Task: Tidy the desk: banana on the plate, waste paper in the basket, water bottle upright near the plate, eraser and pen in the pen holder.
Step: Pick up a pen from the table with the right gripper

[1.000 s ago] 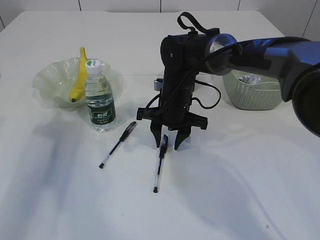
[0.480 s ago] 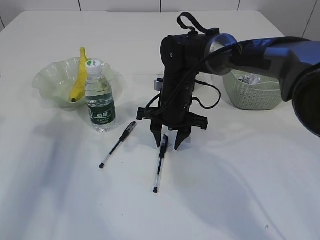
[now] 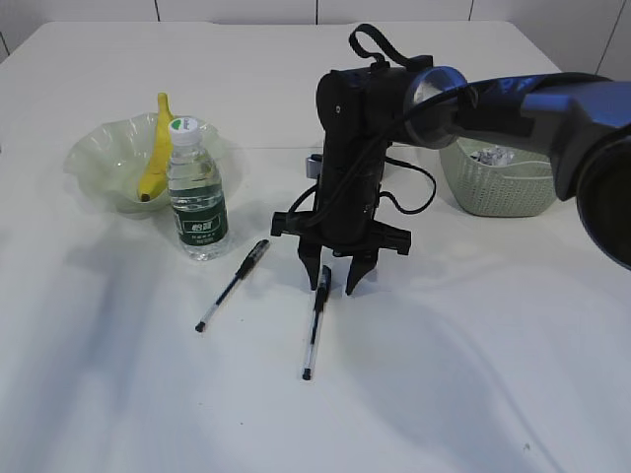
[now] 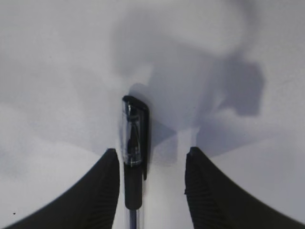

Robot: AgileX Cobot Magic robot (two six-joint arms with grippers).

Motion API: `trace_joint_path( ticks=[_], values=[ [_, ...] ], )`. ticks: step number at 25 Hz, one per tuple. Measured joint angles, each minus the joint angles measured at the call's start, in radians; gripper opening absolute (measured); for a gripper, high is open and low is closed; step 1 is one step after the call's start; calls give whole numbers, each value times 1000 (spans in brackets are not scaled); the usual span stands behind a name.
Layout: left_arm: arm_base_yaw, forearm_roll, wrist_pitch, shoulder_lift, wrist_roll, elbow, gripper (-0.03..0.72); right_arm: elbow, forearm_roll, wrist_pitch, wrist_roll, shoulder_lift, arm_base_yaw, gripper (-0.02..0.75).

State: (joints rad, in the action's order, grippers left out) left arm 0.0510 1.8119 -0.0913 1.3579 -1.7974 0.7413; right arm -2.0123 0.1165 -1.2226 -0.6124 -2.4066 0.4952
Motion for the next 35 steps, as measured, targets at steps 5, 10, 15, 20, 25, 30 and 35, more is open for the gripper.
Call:
trace_joint_path(
  ticks=[5,10,15,20,25,30,35],
  values=[
    [0,0,0,0,0,0,496,0,-2,0,-14,0,0,337],
    [0,0,0,0,0,0,496,0,-10,0,-22,0,0,337],
    [0,0,0,0,0,0,496,0,-12,0,-34,0,0,337],
    [0,0,0,0,0,0,496,0,-12,0,-49,0,0,337],
    [0,0,0,0,0,0,496,0,-12,0,-55,0,0,338],
    [0,1,0,0,0,0,496,0,-12,0,-55,0,0,337],
    [0,2,0,0,0,0,496,0,-20,0,-62,0,0,337]
  ],
)
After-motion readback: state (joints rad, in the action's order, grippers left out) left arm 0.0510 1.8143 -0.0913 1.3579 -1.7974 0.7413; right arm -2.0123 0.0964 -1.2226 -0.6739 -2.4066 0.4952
